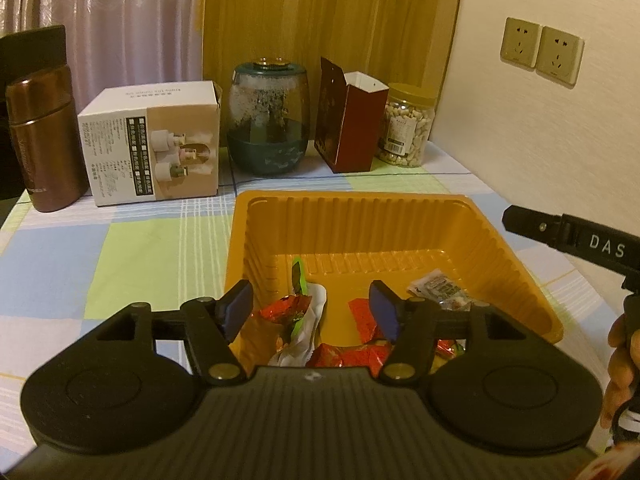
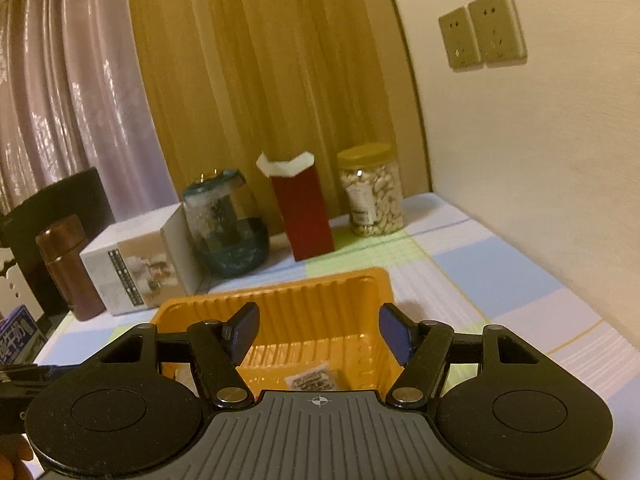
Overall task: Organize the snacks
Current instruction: 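Move both tools back to the snacks beside the tray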
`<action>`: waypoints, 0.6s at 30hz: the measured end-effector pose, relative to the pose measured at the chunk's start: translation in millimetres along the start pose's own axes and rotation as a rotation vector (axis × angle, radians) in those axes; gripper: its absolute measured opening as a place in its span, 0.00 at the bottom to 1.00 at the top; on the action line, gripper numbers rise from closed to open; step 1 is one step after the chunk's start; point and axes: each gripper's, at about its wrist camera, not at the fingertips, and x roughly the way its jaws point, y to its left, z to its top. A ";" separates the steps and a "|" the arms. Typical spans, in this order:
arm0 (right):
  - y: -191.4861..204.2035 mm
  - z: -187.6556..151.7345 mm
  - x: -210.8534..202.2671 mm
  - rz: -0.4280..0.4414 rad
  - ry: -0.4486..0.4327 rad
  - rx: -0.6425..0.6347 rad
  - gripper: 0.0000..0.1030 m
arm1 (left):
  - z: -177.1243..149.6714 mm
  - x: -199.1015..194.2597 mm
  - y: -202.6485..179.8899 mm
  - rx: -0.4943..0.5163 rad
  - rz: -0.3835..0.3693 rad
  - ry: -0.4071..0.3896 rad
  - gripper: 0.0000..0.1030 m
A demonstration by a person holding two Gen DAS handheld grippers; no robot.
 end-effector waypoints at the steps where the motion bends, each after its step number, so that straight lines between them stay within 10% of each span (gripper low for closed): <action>1: -0.9 0.0 -4.4 -0.004 -0.013 -0.002 0.64 | -0.7 -4.0 -0.8 0.002 0.002 -0.007 0.59; 18: -7.5 -25.0 -81.3 -0.049 -0.016 0.007 0.64 | -46.7 -81.1 -15.1 -0.029 -0.007 -0.005 0.65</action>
